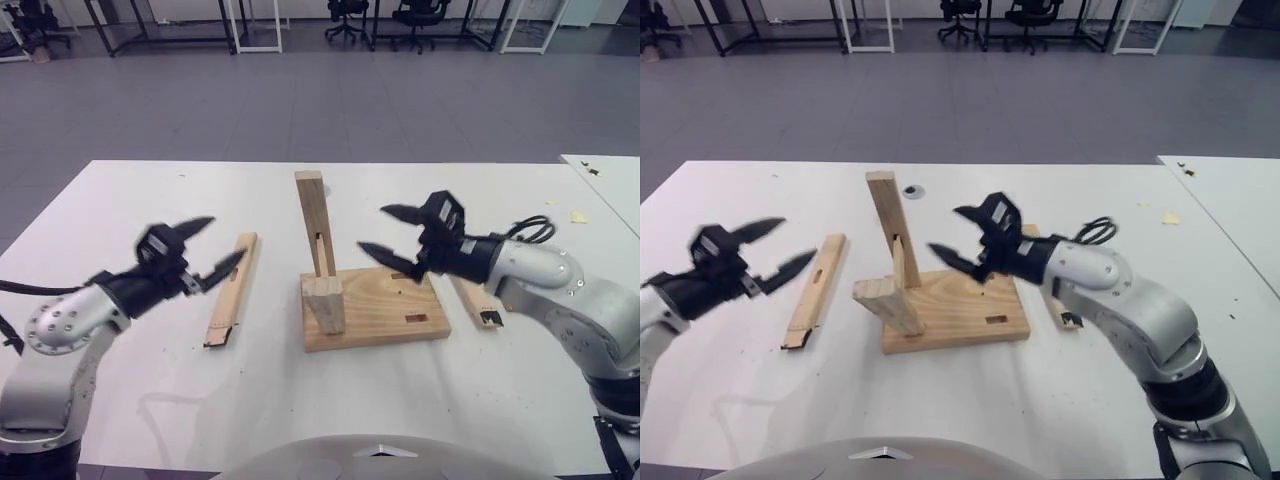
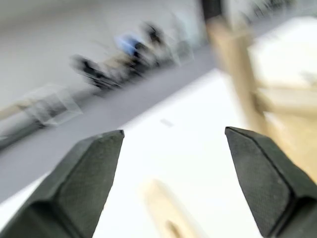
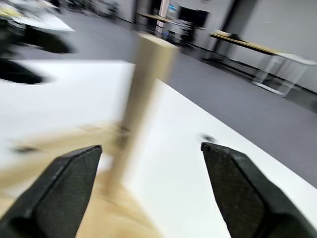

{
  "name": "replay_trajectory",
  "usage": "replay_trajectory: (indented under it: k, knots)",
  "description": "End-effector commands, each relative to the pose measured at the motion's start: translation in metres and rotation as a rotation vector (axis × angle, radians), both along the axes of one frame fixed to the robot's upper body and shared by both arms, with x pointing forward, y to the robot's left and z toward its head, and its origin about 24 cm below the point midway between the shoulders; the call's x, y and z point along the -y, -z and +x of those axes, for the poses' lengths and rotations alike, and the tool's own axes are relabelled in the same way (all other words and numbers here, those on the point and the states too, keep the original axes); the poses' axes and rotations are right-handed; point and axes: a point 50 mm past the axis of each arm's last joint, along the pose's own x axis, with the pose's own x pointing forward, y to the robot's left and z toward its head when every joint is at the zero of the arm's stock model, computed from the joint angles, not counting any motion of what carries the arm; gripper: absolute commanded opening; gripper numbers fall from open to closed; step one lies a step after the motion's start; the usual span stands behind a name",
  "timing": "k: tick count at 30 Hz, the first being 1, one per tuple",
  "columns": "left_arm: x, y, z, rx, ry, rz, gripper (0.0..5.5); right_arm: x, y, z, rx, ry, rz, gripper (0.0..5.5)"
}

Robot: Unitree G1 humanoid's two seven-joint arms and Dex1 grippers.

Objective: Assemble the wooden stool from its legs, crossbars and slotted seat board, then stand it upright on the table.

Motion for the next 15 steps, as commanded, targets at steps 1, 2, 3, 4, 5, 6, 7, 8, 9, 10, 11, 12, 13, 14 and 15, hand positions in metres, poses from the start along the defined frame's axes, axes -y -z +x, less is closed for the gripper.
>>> replay_trajectory:
  k: [1,2,3,4,5,6,7,8,9,10,11,12,13,14,15]
  knots:
    - [0.021,0.049,-0.002,-0.169,0.156,0.198,3.77,0.045,0.031,0.026,-0.028,0.197,-0.281,3.76]
    - [0.025,0.061,-0.001,-0.190,0.186,0.252,3.77,0.052,0.045,0.025,-0.065,0.196,-0.340,3.76]
    - [0.031,0.069,0.000,-0.199,0.217,0.276,3.77,0.054,0.057,0.021,-0.098,0.166,-0.370,3.76]
    - [0.039,0.073,-0.001,-0.210,0.253,0.269,3.77,0.055,0.068,0.018,-0.121,0.147,-0.390,3.76]
    - [0.044,0.075,-0.002,-0.214,0.275,0.259,3.77,0.055,0.074,0.017,-0.132,0.134,-0.396,3.76]
    - [0.046,0.073,-0.005,-0.218,0.301,0.265,3.77,0.057,0.077,0.016,-0.129,0.120,-0.420,3.76]
    - [0.047,0.066,-0.009,-0.232,0.319,0.247,3.77,0.059,0.077,0.015,-0.125,0.113,-0.435,3.76]
    - [0.045,0.060,-0.013,-0.248,0.333,0.234,3.77,0.059,0.076,0.016,-0.117,0.105,-0.445,3.76]
    - [0.042,0.054,-0.018,-0.273,0.353,0.234,3.77,0.060,0.076,0.018,-0.098,0.103,-0.455,3.76]
    - [0.040,0.050,-0.021,-0.296,0.365,0.238,3.77,0.060,0.076,0.021,-0.077,0.100,-0.464,3.76]
    - [0.037,0.048,-0.025,-0.321,0.386,0.254,3.77,0.057,0.076,0.025,-0.050,0.094,-0.459,3.76]
    - [0.035,0.047,-0.028,-0.342,0.400,0.271,3.77,0.054,0.076,0.029,-0.031,0.092,-0.445,3.76]
    - [0.034,0.046,-0.029,-0.349,0.410,0.293,3.77,0.051,0.076,0.035,-0.009,0.090,-0.438,3.76]
    - [0.035,0.046,-0.027,-0.340,0.410,0.293,3.77,0.049,0.077,0.041,0.010,0.087,-0.433,3.76]
    - [0.037,0.046,-0.023,-0.318,0.400,0.292,3.77,0.047,0.078,0.047,0.023,0.082,-0.431,3.76]
